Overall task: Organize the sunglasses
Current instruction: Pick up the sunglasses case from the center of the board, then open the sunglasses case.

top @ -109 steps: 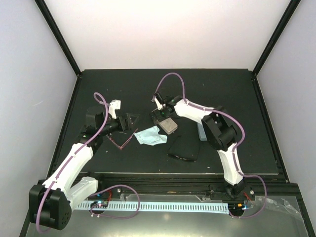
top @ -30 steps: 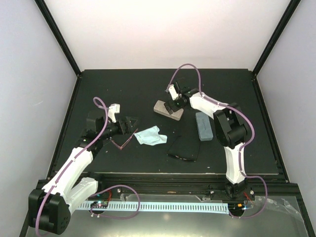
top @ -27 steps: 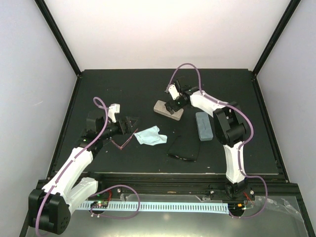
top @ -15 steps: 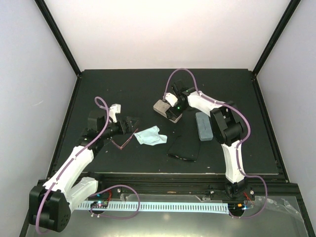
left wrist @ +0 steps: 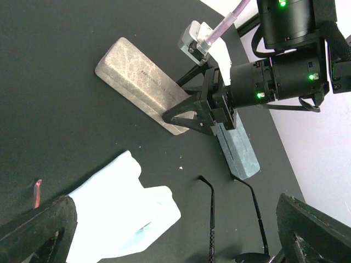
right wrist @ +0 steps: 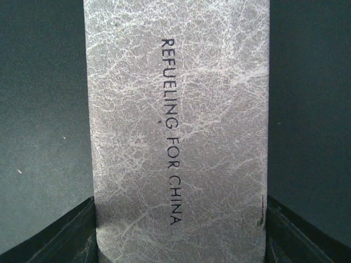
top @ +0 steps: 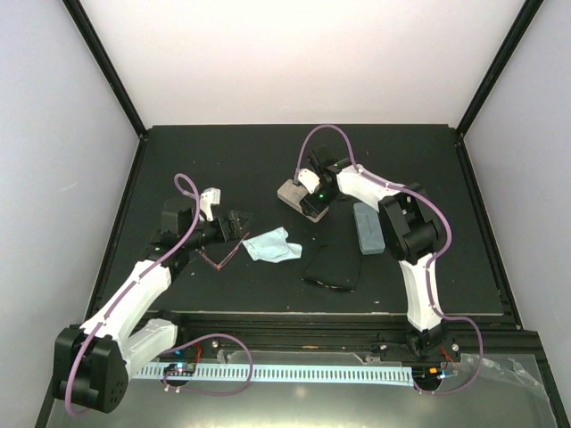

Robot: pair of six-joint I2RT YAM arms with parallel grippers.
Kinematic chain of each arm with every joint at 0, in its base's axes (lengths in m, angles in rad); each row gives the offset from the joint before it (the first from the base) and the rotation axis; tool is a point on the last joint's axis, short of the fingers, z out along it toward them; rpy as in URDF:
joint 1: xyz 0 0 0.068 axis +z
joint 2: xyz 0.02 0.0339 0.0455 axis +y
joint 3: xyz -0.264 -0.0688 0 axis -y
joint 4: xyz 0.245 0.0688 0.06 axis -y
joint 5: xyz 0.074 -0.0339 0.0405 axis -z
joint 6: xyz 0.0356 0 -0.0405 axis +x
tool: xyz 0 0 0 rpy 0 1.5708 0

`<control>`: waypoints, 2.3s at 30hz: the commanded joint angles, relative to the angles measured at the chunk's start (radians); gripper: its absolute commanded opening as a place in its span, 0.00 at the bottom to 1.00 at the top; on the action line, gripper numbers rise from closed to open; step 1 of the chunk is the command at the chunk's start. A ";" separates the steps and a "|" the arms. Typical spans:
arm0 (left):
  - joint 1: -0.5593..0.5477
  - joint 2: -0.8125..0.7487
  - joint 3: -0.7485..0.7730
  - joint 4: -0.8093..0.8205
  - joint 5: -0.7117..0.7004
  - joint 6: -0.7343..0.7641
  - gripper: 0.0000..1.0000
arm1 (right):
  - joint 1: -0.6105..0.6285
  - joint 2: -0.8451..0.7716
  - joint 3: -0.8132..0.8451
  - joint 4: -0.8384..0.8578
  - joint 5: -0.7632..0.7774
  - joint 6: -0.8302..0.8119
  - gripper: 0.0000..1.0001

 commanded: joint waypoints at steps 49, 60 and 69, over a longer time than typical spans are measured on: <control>-0.084 0.249 0.054 0.887 0.300 -0.684 0.57 | 0.099 -0.565 -0.609 1.427 -1.019 1.546 0.74; -0.094 0.224 0.098 0.726 0.276 -0.586 0.57 | 0.118 -0.604 -0.497 0.966 -0.952 1.188 0.63; -0.083 0.175 0.100 0.540 0.242 -0.438 0.58 | 0.077 -0.709 -0.616 1.338 -0.893 1.488 0.42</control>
